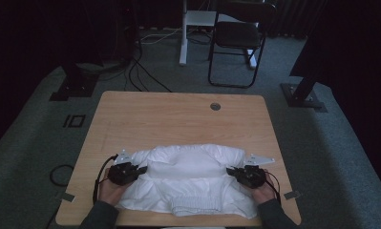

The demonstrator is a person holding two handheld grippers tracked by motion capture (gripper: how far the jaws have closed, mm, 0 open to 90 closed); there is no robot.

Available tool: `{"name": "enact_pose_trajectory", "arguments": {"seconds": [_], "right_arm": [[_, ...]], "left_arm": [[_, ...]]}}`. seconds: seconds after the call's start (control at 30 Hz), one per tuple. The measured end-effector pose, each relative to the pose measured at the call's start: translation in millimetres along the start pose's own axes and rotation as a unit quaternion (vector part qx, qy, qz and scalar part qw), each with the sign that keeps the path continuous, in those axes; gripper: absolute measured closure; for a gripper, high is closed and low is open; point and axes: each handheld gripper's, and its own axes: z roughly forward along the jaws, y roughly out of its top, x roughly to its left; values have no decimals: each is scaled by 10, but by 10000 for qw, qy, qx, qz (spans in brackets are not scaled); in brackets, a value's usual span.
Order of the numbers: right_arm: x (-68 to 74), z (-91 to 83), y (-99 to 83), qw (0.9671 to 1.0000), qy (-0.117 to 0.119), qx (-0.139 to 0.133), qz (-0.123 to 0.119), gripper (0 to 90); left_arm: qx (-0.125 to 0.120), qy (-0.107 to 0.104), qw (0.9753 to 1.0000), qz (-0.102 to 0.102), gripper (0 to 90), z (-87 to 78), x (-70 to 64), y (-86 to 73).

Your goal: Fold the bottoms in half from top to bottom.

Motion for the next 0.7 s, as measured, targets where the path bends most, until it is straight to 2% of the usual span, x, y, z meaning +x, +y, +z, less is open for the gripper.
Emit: {"name": "enact_pose_trajectory", "arguments": {"seconds": [0.13,0.2,0.53,0.57,0.7], "right_arm": [[5,130,-3,9996,-133,244,-107,841],[-14,175,13,9994,-165,293,-88,841],[-174,333,141,9991,-266,306,110,841],[-212,377,185,9990,-301,317,125,842],[-296,481,291,9986,-367,339,177,842]], "left_arm": [[-58,42,10000,-44,799,54,27,11],[-153,37,9998,-141,800,103,81,19],[-251,189,9992,-233,801,236,205,140],[-228,261,9992,-216,800,263,235,180],[-211,329,9988,-283,801,319,320,258]]}}
